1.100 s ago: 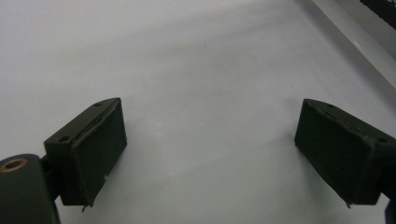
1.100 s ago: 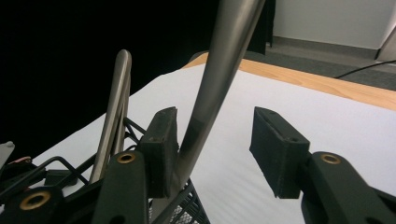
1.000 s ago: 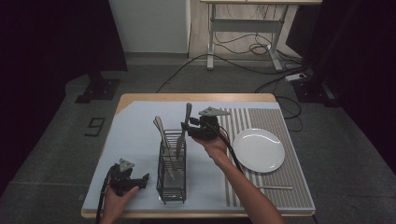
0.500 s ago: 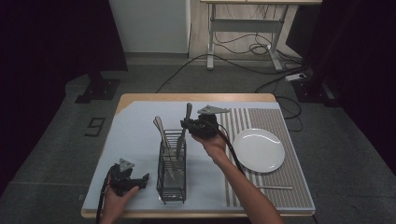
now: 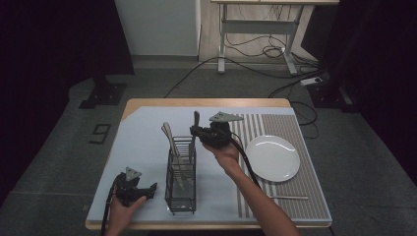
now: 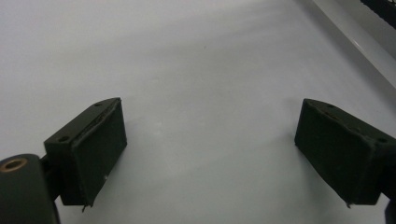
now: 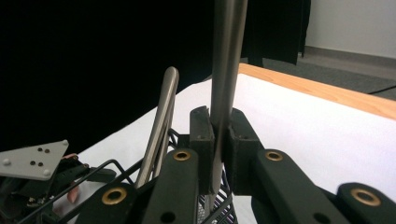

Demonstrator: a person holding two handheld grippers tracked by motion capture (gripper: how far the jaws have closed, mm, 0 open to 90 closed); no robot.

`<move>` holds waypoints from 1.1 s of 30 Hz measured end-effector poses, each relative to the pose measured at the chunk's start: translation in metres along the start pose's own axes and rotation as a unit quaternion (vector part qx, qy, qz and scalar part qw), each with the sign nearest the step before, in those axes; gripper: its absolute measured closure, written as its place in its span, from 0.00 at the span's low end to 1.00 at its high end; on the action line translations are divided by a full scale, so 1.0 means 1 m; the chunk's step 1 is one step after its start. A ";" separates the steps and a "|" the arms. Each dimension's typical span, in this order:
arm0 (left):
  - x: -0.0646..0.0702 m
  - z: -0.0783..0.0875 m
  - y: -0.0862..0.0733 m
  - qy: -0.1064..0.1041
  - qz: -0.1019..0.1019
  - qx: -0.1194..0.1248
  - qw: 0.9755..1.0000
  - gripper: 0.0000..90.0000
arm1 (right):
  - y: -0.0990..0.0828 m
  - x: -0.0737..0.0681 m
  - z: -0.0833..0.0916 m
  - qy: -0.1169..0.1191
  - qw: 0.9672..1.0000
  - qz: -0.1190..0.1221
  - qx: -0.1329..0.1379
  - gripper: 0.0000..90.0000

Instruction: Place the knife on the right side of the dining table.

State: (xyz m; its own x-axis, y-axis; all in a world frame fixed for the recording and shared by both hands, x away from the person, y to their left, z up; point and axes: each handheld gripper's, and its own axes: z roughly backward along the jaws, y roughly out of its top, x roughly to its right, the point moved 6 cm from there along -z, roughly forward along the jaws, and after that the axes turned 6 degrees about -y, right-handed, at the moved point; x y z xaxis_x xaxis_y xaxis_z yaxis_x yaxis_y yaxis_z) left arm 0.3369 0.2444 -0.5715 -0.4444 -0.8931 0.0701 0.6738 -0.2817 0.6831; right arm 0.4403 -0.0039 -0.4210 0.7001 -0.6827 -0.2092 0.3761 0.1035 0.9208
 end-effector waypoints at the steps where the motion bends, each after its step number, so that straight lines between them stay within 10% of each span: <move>1: 0.000 0.000 0.000 0.000 0.001 0.000 1.000 0.10 | 0.001 -0.001 0.002 -0.002 1.000 0.008 0.001 0.92; 19: 0.000 0.000 0.000 0.000 0.000 0.001 1.000 0.10 | 0.022 0.003 0.043 0.010 0.998 -0.010 0.053 0.93; 33: 0.000 0.000 0.000 0.000 0.000 0.001 1.000 0.10 | 0.046 0.020 0.091 0.021 0.991 -0.041 0.123 0.93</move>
State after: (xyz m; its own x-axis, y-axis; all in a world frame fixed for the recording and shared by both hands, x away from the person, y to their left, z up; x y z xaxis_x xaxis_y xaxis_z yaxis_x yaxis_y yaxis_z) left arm 0.3370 0.2443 -0.5716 -0.4437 -0.8934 0.0698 0.6725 -0.2805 0.6849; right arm 0.4162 -0.0785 -0.3526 0.7000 -0.6498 -0.2962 0.2774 -0.1348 0.9513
